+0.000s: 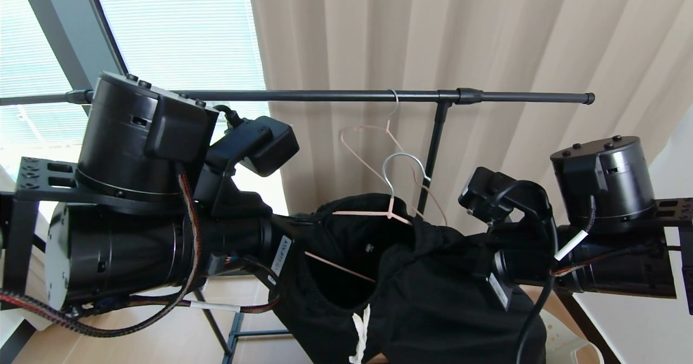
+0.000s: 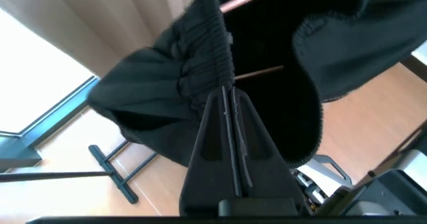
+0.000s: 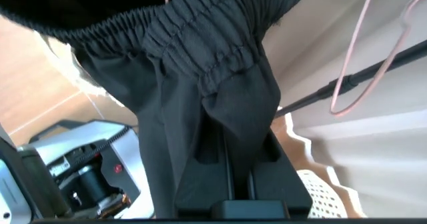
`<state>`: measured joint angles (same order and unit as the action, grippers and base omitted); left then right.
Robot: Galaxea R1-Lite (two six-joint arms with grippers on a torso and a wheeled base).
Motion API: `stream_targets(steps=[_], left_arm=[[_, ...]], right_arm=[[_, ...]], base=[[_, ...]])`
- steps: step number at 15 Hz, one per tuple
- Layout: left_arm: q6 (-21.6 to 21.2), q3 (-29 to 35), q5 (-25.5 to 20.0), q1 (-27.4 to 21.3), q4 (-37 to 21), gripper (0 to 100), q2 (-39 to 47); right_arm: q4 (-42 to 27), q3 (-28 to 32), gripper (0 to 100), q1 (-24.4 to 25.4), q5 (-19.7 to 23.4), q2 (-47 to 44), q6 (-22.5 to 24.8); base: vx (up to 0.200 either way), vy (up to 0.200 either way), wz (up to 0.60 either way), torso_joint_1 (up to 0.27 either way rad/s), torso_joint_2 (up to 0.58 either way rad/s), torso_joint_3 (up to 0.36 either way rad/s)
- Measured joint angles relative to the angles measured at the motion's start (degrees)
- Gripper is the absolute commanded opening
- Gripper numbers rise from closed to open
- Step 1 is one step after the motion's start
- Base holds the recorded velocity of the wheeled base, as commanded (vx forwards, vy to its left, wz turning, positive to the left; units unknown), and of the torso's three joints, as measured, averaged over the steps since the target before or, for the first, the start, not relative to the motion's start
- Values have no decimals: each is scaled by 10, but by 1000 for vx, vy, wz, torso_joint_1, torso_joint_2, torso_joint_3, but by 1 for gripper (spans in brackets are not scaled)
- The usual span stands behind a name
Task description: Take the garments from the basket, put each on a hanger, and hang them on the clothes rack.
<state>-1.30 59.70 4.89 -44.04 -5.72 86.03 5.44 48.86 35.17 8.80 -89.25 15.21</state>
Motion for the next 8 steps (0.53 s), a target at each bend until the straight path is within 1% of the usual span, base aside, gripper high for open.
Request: stream_targets(steps=[2, 3, 5, 6, 8], left_arm=[[1, -12, 1, -11, 9, 0, -3], [6, -29, 2, -17, 32, 0, -4], [12, -53, 4, -20, 71, 0, -4], [13, -59, 4, -20, 77, 0, -4], [13, -64, 3, -21, 77, 0, -4]], right_arm=[[25, -7, 0, 5, 2, 3, -23], [45, -16, 0, 7, 9, 4, -35], [94, -39, 0, 9, 33, 6, -42], [123, -51, 0, 9, 48, 7, -44], [145, -64, 0, 6, 60, 8, -45]], base=[[0, 0, 0, 0, 0, 0], [0, 0, 0, 0, 0, 0], [0, 0, 0, 0, 0, 0], [0, 0, 0, 0, 0, 0], [0, 0, 0, 0, 0, 0]])
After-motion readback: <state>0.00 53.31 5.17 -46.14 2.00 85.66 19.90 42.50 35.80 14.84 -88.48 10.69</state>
